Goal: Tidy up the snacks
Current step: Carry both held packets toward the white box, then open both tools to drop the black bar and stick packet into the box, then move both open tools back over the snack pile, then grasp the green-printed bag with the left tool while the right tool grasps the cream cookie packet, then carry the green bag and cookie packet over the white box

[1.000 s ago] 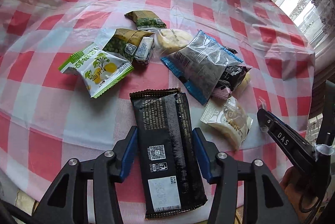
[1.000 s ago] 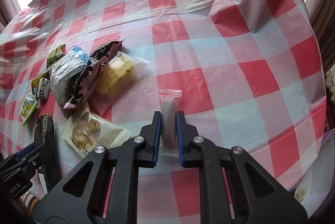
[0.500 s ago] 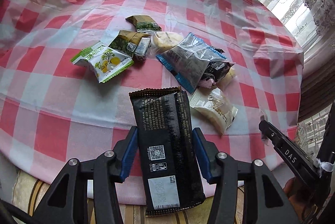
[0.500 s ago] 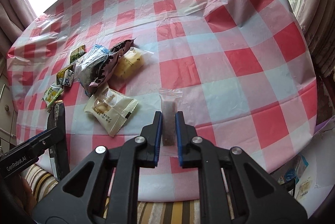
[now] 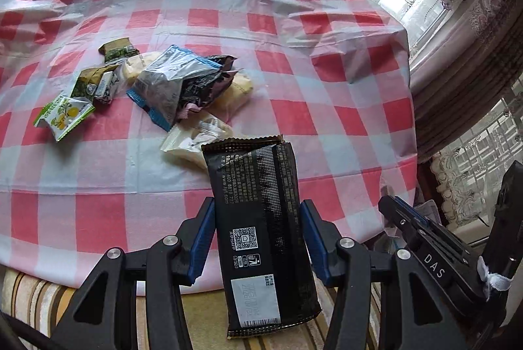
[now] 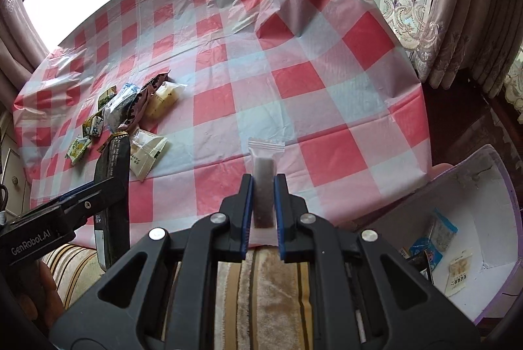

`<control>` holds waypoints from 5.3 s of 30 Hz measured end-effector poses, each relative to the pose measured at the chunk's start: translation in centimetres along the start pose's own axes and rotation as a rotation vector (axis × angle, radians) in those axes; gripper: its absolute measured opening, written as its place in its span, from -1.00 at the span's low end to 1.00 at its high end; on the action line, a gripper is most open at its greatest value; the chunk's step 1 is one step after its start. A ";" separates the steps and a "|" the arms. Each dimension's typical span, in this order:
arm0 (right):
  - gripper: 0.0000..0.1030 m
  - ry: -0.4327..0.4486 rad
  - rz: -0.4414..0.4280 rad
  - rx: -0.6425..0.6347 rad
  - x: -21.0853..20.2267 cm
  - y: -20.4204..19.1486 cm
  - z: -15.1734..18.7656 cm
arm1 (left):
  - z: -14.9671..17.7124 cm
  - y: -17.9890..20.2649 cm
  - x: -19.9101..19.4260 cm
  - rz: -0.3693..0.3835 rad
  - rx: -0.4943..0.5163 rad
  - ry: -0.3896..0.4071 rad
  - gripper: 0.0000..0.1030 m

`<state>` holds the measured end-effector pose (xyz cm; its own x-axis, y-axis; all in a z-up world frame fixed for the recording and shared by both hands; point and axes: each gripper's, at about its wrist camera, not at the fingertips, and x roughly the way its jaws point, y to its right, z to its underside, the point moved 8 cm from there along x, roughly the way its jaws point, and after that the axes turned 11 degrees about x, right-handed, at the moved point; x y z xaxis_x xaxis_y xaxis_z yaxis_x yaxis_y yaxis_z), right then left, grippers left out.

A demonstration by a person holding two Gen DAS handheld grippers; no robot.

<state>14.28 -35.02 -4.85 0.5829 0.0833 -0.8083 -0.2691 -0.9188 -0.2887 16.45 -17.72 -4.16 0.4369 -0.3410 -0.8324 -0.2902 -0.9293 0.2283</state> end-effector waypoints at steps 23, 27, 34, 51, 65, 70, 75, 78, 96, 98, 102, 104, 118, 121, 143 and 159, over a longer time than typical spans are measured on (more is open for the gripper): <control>-0.63 0.030 0.213 0.321 -4.4 22.3 2.6 | 3.9 24.4 6.4 0.264 0.544 -0.154 0.02; -0.38 0.023 0.210 0.342 -4.5 23.0 2.9 | 4.2 25.1 7.2 0.275 0.564 -0.187 0.09; 0.18 0.044 0.194 0.331 -4.9 22.4 2.4 | 2.9 23.7 6.3 0.294 0.476 -0.120 0.28; 0.23 0.032 0.131 0.166 -4.2 13.6 1.4 | -1.0 13.0 1.7 0.139 0.305 0.076 0.28; 0.33 -0.027 0.042 -0.080 -1.2 1.3 2.1 | -0.7 -2.1 -2.2 0.018 -0.023 0.171 0.28; 0.38 -0.039 0.026 -0.177 -0.1 -2.4 2.1 | 0.3 -8.3 -2.9 -0.022 -0.187 0.180 0.27; 0.46 -0.047 -0.016 -0.272 1.1 -6.5 2.3 | 1.1 -13.1 -3.2 -0.062 -0.293 0.183 0.27; 0.48 -0.062 -0.048 -0.325 2.3 -9.0 2.7 | 1.5 -15.6 -3.2 -0.080 -0.349 0.184 0.27; 0.57 -0.117 -0.115 -0.534 9.0 -18.2 2.5 | -0.5 -23.6 -0.3 -0.143 -0.458 0.172 0.13; 0.57 -0.130 -0.118 -0.549 9.8 -18.6 2.5 | -1.1 -23.8 0.0 -0.160 -0.440 0.173 0.11; 0.59 -0.153 -0.118 -0.552 11.1 -19.0 2.5 | -2.4 -23.7 0.8 -0.207 -0.374 0.164 -0.01; 0.60 -0.167 -0.121 -0.552 11.6 -19.0 2.6 | -2.9 -23.6 1.1 -0.247 -0.325 0.164 -0.04; 0.12 -0.126 -0.119 -0.543 11.6 -19.2 2.1 | -2.2 -23.8 0.4 -0.315 -0.277 0.170 -0.30; 0.02 -0.128 -0.117 -0.546 11.2 -19.0 2.5 | -1.6 -23.8 0.0 -0.303 -0.303 0.166 -0.31; -0.03 -0.094 -0.153 -0.459 4.4 -15.8 4.2 | 0.6 -17.0 -4.4 -0.231 -0.247 0.204 -0.31; -0.04 -0.015 -0.069 -0.317 0.2 -6.8 2.0 | 0.1 -6.4 -4.1 -0.108 -0.077 0.180 -0.31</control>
<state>14.75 -27.96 -4.09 0.5796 0.1529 -0.8004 0.0242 -0.9850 -0.1706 16.43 -10.33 -2.26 0.6091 -0.2524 -0.7519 -0.1707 -0.9675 0.1865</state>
